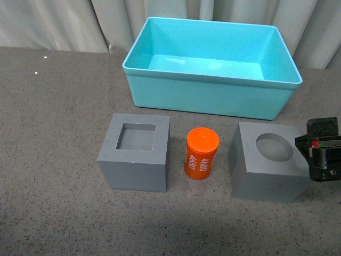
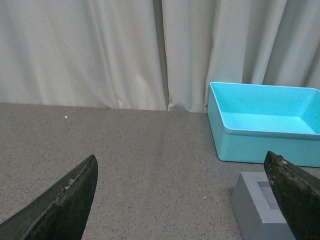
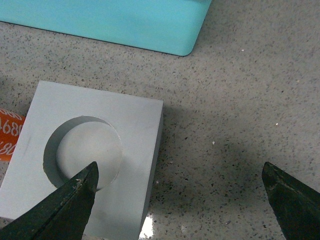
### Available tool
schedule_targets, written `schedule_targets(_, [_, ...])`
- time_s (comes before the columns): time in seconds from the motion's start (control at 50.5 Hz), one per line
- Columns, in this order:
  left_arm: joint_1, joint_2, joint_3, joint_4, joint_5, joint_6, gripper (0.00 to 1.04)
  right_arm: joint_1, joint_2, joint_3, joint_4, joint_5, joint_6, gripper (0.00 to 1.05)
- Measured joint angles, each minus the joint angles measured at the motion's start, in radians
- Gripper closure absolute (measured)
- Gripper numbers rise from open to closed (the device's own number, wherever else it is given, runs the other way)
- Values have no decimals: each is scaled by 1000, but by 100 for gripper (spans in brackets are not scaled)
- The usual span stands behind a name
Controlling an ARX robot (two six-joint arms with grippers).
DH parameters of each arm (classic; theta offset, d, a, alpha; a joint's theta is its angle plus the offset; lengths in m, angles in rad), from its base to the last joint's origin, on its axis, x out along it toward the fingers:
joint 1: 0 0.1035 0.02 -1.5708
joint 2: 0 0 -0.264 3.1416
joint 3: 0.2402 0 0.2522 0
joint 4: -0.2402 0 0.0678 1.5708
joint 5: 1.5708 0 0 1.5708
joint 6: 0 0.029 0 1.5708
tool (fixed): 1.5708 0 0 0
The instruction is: Place gray and orange parts in blue box
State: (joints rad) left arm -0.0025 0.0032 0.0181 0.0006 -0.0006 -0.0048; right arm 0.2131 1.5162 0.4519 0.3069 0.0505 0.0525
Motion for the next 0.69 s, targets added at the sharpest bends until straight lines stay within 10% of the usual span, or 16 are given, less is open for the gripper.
schedule_targets(0.218, [0, 0, 0, 0, 0, 0, 7, 19, 109, 50, -6, -15, 64, 10])
schedule_targets(0.693, [0, 0, 0, 0, 0, 0, 7, 42, 197, 105, -30, -9, 166, 83])
